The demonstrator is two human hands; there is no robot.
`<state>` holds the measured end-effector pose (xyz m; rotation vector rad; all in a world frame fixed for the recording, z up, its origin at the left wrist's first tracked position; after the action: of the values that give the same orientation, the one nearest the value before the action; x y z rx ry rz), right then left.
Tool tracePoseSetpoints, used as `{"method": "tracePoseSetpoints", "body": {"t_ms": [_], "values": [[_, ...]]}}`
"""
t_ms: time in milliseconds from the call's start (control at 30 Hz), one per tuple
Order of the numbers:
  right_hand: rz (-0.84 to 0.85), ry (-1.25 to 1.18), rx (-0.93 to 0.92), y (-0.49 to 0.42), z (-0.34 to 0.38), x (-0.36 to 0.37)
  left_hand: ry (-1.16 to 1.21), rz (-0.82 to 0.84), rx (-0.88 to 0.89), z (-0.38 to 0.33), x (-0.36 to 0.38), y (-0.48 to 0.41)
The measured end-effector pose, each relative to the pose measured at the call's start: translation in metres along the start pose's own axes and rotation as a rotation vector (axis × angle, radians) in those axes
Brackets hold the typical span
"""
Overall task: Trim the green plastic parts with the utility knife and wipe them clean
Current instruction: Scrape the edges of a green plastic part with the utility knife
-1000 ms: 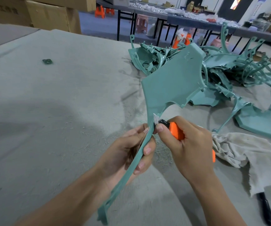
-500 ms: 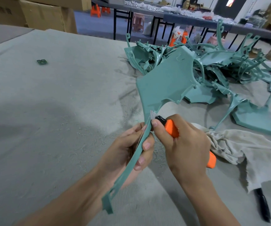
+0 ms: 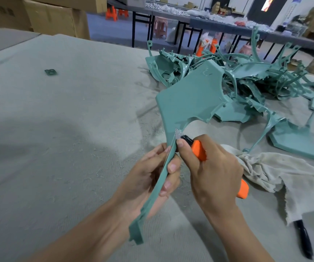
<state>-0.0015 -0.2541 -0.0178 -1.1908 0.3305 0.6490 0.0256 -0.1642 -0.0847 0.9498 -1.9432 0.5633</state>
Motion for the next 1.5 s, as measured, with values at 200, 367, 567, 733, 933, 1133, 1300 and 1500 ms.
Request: {"method": "tracePoseSetpoints", "body": {"t_ms": [200,367,567,733,933,1133,1300,1500], "values": [[0.033,-0.086,-0.035,-0.008,-0.018,-0.004,0.039,0.114,-0.016,-0.004,0.001,0.003],[0.055,-0.236,-0.128,-0.007,-0.01,-0.005,-0.048,0.057,0.049,-0.014,-0.005,0.001],[0.059,-0.344,-0.142,-0.006,-0.003,-0.006,-0.171,0.082,0.049,-0.012,-0.004,0.001],[0.062,-0.568,-0.003,-0.004,-0.006,-0.005,-0.362,0.027,0.106,-0.013,-0.003,0.0],[0.048,-0.765,0.246,0.003,-0.016,0.004,-0.711,-0.045,0.303,-0.023,-0.002,0.002],[0.116,-0.939,0.476,0.01,-0.026,0.017,-0.89,-0.123,0.372,-0.025,-0.005,0.006],[0.146,-0.94,0.482,0.008,-0.027,0.016,-0.964,-0.209,0.451,-0.033,-0.005,0.009],[0.399,-0.859,0.287,0.006,-0.006,0.023,-1.026,-0.28,0.566,-0.047,-0.003,0.013]]}}
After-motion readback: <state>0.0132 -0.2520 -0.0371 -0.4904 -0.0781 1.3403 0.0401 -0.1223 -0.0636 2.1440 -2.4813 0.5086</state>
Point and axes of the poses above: each hand's wrist, its own y-axis away from the middle knuckle, its own x-axis out of the palm, z = x × y, the point moved 9 cm from there along -y, towards the middle knuckle, and after that the axes turned 2 degrees about -z, right-handed, at the moved point
